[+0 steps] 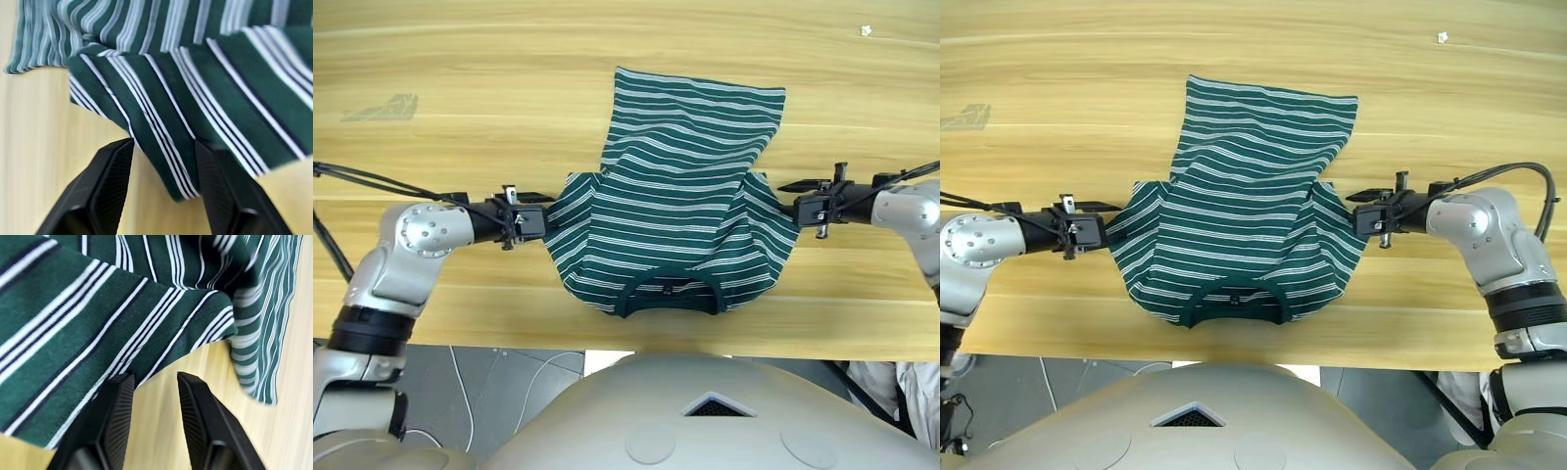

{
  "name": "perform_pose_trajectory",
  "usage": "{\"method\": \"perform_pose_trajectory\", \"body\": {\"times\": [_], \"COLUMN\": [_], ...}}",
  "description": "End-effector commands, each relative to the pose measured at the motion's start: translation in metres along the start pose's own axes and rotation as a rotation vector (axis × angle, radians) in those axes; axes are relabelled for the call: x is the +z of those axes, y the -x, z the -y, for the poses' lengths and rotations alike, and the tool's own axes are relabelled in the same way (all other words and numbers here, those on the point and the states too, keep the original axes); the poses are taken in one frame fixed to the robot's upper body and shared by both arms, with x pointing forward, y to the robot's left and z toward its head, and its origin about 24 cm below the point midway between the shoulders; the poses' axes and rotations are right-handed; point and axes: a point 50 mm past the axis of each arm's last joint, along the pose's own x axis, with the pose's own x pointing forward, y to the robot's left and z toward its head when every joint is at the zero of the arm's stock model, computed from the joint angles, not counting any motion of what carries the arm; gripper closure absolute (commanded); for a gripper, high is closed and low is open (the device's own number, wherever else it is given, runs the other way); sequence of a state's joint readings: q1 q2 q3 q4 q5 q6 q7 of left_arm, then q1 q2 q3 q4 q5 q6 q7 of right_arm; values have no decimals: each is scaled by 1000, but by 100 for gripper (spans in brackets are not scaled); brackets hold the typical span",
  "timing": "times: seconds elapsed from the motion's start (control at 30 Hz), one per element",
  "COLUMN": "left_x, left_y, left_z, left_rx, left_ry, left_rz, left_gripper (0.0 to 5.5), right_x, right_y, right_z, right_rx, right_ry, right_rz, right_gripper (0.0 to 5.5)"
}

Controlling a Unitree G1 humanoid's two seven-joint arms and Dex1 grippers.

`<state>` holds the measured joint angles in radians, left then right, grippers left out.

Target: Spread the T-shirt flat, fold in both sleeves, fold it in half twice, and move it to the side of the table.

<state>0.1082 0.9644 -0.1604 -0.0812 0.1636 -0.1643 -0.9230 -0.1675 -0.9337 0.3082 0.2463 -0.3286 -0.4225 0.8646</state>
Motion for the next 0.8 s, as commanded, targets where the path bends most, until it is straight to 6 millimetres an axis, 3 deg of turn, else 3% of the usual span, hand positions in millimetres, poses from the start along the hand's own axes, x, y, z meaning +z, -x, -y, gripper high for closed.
{"method": "perform_pose_trajectory", "body": {"times": [0.03, 0.2, 0.4, 0.8], "left_x": [4, 19, 27, 4], "left_y": [10, 0, 5, 23], "left_z": [10, 27, 30, 23], "left_rx": [9, -14, -22, 61], "left_ry": [13, 29, 14, 47], "left_rz": [-6, 58, 59, -36], "left_gripper": [321, 321, 321, 321], "right_x": [-16, -5, 17, -11], "right_y": [10, 16, 30, 49], "right_z": [-23, -34, -46, -37], "right_rx": [95, 151, 225, 159], "right_ry": [-54, -61, -58, -80], "right_rz": [-92, -50, 23, -140], "right_gripper": [387, 387, 387, 387]}}
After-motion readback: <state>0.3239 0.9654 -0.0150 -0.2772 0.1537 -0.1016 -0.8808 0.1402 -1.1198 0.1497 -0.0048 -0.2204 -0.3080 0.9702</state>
